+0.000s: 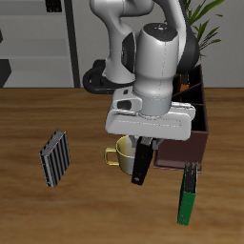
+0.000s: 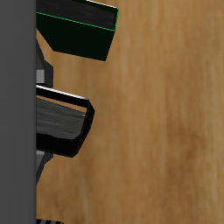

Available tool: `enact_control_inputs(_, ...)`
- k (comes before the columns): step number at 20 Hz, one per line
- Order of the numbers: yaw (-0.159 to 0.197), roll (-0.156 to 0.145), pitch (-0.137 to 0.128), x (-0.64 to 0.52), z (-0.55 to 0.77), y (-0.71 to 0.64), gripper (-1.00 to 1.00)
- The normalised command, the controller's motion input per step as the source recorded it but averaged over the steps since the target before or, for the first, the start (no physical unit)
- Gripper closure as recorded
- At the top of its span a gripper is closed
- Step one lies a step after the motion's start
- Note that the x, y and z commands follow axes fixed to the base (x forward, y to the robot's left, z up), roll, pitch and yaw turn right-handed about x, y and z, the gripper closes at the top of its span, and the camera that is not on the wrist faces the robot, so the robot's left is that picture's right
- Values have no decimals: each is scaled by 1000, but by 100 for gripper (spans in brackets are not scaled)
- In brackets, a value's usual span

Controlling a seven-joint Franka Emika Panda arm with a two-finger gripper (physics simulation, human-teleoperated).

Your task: Place the yellow book into the left desk caddy's front compartment and place the orange book into the left desk caddy's left compartment and place the black book into the left desk caddy's back compartment

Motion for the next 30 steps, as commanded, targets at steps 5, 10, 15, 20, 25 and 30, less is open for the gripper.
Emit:
enact_control_inputs(5, 17, 26, -59, -476, 556, 250, 100)
enact_control_inputs(10, 43, 42, -90, -537, 412, 280, 100)
enact_control_inputs(15, 0, 26, -38, -682, 258, 242, 100)
enact_control_inputs(20, 7, -3, 13, -479, -31, 184, 100)
enact_control_inputs(25, 22, 42, -29, -386, 132, 295, 100)
enact_control_inputs(30, 8, 51, -26, -462, 155, 395, 100)
